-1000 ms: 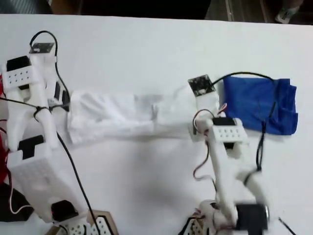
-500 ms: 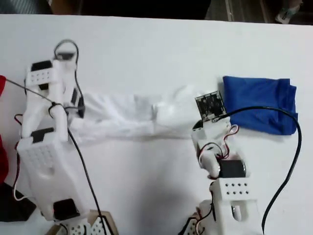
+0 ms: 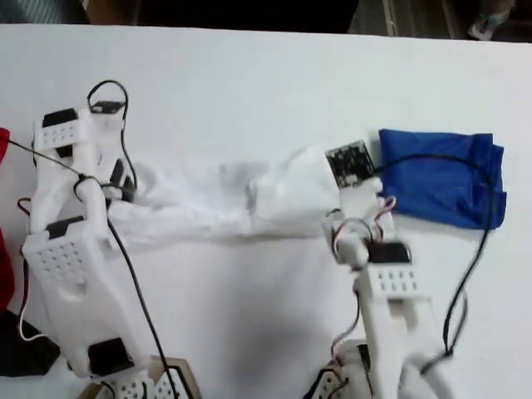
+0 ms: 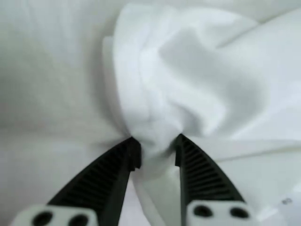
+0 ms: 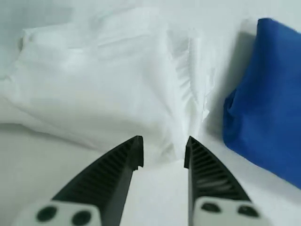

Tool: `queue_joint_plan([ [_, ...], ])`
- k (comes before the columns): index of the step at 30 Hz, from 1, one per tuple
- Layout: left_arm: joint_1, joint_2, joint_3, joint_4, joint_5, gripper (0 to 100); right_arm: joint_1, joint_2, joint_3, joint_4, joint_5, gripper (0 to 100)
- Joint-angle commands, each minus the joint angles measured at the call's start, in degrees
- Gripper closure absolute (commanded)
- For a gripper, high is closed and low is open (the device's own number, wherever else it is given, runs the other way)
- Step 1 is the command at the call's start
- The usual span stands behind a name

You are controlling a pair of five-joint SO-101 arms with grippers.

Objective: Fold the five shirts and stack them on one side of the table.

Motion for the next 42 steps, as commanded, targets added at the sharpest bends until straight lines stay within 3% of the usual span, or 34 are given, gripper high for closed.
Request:
queue_joint_plan([
  [1, 0.79, -0.44, -0.66, 0.97, -0.62, 86, 0.04, 12.26, -7.74, -1.19, -0.18, 84.0],
  [9, 0.88, -9.41, -2.59, 0.97, -2.11, 81, 3.21, 17.01, -11.60, -1.01, -0.18, 84.0],
  [18, 0.97, -9.76, -2.07, -0.26, -2.64, 80, 3.12, 15.60, -11.25, -0.75, -0.18, 84.0],
  [22, -0.79, -10.37, -2.59, 0.18, -5.27, 70, 3.03, 15.60, -11.25, -0.75, -0.18, 84.0],
  [31, -3.43, -9.93, -1.01, -0.18, -7.74, 71, 3.03, 15.60, -11.25, -0.75, -0.18, 84.0],
  [42, 0.62, 3.43, -1.89, -3.43, -5.27, 71, 3.03, 15.60, -11.25, -0.75, -0.18, 84.0],
])
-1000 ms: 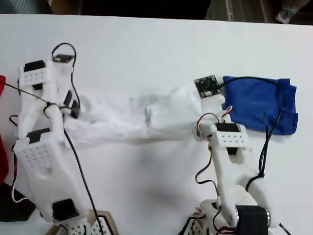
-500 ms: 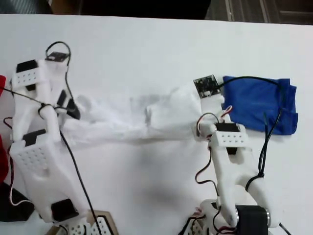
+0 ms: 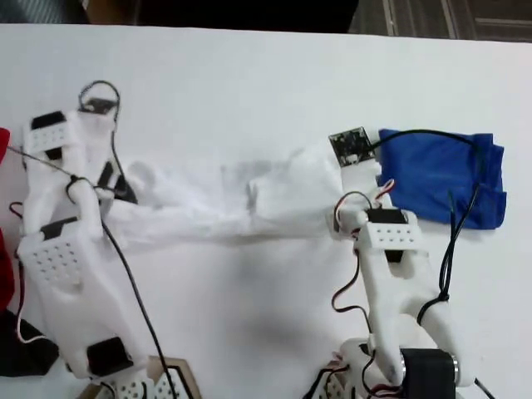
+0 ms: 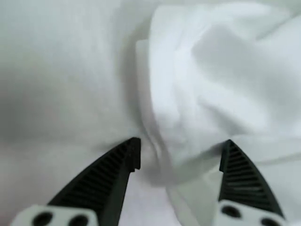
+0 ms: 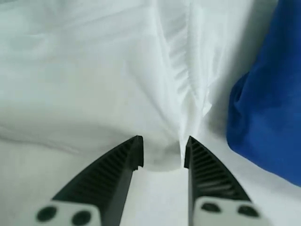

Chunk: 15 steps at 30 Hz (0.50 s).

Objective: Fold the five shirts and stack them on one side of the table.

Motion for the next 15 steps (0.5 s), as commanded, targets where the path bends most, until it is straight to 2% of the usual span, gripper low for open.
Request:
queue_joint_plan([
  [1, 2.37, 3.87, -2.95, 1.41, 1.49, 71, 0.75, -1.36, -2.02, -0.48, -0.18, 84.0],
  [5, 3.34, 6.07, -8.40, 6.15, 1.14, 75, 0.84, -1.36, -2.02, -0.48, -0.18, 84.0],
  [7, 3.34, 5.98, -10.07, 7.74, 1.23, 85, 0.84, -1.36, -2.02, -0.48, -0.26, 84.0],
  [9, 3.08, 5.80, -12.18, 9.23, 1.67, 100, 0.84, -1.36, -2.02, -0.57, -0.53, 84.1],
  [11, 2.99, 5.80, -14.29, 11.87, 1.67, 96, 0.92, -1.36, -2.02, -0.75, -0.70, 84.8],
  [15, 2.81, 5.71, -21.85, 16.97, 1.67, 98, 1.01, -1.36, -2.02, -0.84, -0.79, 90.6],
])
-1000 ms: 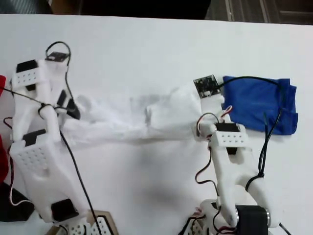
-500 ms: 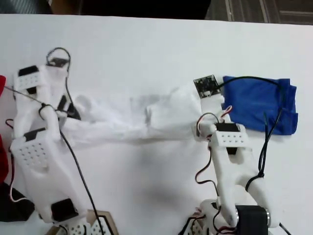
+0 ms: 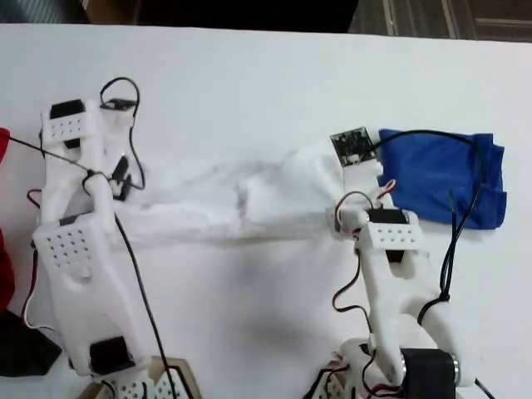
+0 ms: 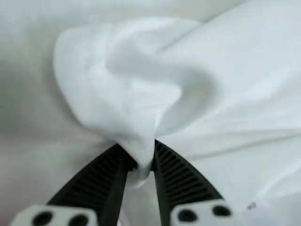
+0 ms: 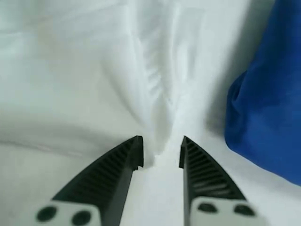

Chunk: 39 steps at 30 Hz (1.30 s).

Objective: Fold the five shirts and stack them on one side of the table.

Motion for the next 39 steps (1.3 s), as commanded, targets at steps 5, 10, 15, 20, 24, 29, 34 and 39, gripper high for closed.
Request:
queue_joint_plan([
  [5, -3.96, -2.81, -14.99, 4.75, 0.44, 98, 0.66, -1.27, -2.02, -0.84, -0.70, 89.6],
  [10, -5.36, -11.34, -11.12, 4.92, 0.00, 98, 2.51, -1.01, -2.11, -1.63, -0.79, 88.9],
  [15, 1.76, -23.12, -2.77, 4.84, 0.00, 98, 6.46, -0.92, -2.02, -3.30, -4.13, 88.9],
  [20, 17.58, -31.82, 2.59, 4.66, 0.44, 98, 10.24, -1.36, -2.29, -3.21, -9.58, 87.8],
  [24, 30.07, -32.26, 2.24, 1.93, 2.02, 98, 13.67, -2.68, -2.46, -3.03, -12.92, 86.1],
  [29, 39.65, -31.56, 2.59, -6.95, 2.99, 98, 19.47, -11.21, -1.93, -1.27, -14.24, 85.4],
  [34, 46.68, -25.41, 2.07, -10.46, 4.57, 98, 24.31, -17.45, 0.97, -1.98, -16.44, 85.4],
  [39, 50.90, -19.34, 1.98, -14.77, 4.66, 98, 24.04, -18.33, 2.99, -4.18, -16.53, 85.4],
])
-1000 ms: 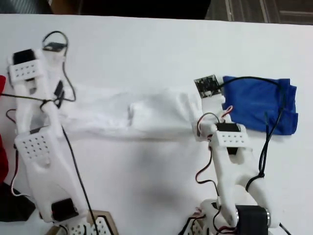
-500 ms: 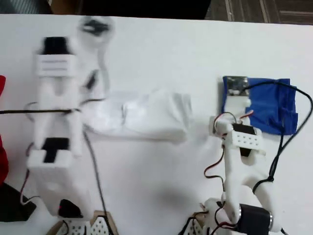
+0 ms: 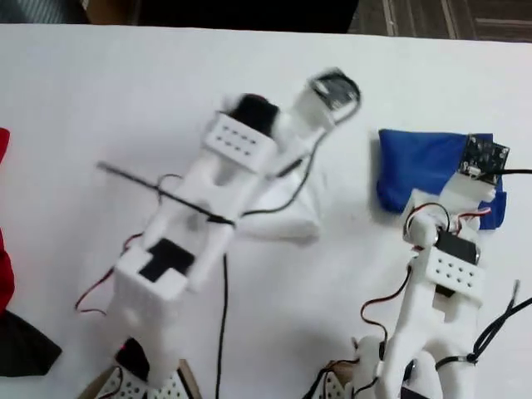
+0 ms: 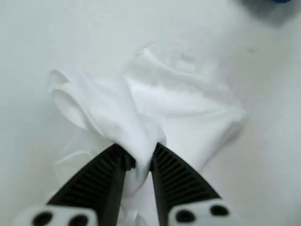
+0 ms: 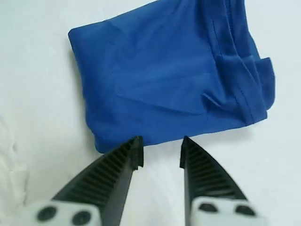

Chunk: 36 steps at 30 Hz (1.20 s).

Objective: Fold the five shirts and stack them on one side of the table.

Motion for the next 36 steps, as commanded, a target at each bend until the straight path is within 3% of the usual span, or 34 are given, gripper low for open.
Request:
queue_joint_plan([
  [1, 2.99, 1.67, -0.84, -3.43, 0.70, 98, 0.40, -2.51, -0.18, -1.54, -0.35, 85.4],
  [8, 7.30, 2.81, -7.43, -2.55, 0.88, 98, 0.31, -2.51, 0.09, -1.54, -0.35, 85.4],
  [19, 7.56, 8.35, -8.31, -0.53, 0.79, 98, 0.31, -2.51, 0.09, -1.54, -0.35, 85.4],
  [23, 6.51, 8.35, -8.48, 0.62, 0.53, 88, 0.31, -2.51, 0.09, -1.45, -0.35, 85.4],
  [27, 2.02, 6.59, -14.73, 5.36, 0.53, 72, 0.31, -2.51, 0.18, -1.45, -0.35, 85.5],
  [36, -17.58, 5.63, -31.34, 15.12, 0.44, 74, -2.95, -2.42, 1.49, -1.45, 0.00, 85.8],
])
